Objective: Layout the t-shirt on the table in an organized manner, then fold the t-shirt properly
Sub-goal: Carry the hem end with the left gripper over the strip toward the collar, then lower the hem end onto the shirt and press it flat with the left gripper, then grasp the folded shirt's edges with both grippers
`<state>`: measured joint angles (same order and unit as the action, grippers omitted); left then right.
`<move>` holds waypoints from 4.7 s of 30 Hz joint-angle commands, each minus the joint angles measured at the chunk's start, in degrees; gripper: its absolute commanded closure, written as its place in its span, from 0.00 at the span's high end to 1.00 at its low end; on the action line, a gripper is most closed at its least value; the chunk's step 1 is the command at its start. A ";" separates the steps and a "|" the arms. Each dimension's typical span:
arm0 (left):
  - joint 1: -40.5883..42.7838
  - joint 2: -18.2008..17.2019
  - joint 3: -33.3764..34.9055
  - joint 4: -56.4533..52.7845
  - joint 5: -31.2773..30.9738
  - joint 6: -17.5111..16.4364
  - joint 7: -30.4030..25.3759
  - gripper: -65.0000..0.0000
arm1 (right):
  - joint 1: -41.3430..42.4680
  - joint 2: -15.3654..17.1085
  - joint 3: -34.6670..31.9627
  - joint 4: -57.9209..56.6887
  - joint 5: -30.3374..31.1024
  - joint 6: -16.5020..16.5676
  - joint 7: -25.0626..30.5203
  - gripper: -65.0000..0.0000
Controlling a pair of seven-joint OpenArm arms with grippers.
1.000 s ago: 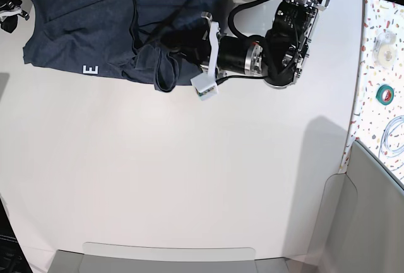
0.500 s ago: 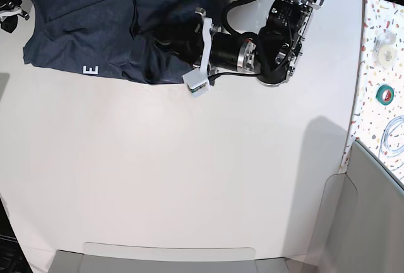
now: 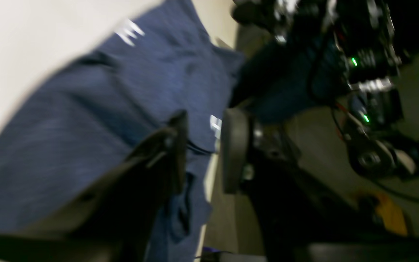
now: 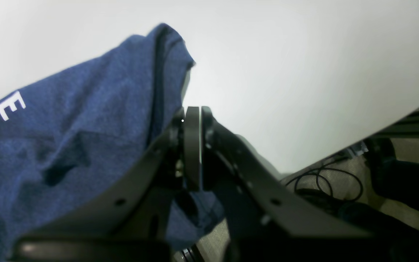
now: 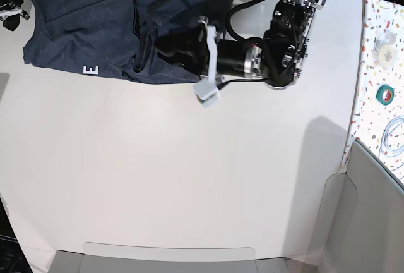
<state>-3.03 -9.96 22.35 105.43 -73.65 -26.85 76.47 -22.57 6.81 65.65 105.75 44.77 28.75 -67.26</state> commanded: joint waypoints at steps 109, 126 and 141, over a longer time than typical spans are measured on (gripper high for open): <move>3.16 -0.90 19.01 5.91 47.58 -0.27 -15.50 0.00 | 2.92 14.77 -4.42 -25.36 26.57 11.25 -11.81 0.70; 2.81 -0.81 18.93 1.96 47.58 -0.27 -16.11 0.00 | 4.06 13.81 -4.42 -33.36 21.03 11.25 -12.74 0.70; 2.72 -0.81 18.93 1.96 47.58 -0.27 -16.11 0.00 | 3.97 9.24 -14.61 -33.89 18.57 11.25 -12.74 0.69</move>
<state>0.34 -11.03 41.47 106.37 -25.23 -27.03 61.43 -17.15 16.53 51.92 72.64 72.82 41.39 -73.17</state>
